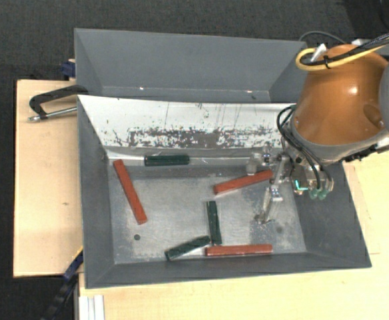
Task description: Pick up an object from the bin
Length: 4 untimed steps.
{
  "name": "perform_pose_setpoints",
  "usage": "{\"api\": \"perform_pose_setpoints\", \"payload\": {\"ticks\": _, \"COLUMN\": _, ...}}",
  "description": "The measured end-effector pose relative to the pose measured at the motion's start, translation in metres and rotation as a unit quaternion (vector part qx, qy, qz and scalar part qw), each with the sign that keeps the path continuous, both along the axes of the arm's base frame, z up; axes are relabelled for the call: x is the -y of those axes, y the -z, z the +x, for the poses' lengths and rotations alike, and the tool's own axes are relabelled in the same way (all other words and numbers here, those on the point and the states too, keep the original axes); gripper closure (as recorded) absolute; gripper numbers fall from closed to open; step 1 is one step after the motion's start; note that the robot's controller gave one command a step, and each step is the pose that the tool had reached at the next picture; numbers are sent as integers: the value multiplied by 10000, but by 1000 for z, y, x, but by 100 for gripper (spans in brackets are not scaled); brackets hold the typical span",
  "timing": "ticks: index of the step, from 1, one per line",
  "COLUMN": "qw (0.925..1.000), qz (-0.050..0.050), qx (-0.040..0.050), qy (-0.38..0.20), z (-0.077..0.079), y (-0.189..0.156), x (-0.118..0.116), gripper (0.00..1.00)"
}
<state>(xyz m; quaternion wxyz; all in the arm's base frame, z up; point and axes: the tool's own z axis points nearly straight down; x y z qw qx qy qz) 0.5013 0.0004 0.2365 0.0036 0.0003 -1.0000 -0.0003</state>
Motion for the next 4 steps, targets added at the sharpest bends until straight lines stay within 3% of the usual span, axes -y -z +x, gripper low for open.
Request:
{"api": "perform_pose_setpoints", "payload": {"ticks": 1, "qw": 10000, "qz": 0, "qx": 45, "qy": 0, "z": 2, "y": -4, "x": 0, "gripper": 0}}
{"api": "perform_pose_setpoints", "payload": {"ticks": 2, "qw": 10000, "qz": 1, "qx": 82, "qy": -35, "z": 37, "y": 47, "x": -14, "gripper": 0}}
{"api": "perform_pose_setpoints", "payload": {"ticks": 3, "qw": 9999, "qz": 14, "qx": 61, "qy": -93, "z": 59, "y": 104, "x": 24, "gripper": 0}}
{"api": "perform_pose_setpoints", "payload": {"ticks": 4, "qw": 10000, "qz": -33, "qx": 41, "qy": 74, "z": 69, "y": 132, "x": 43, "gripper": 0}}
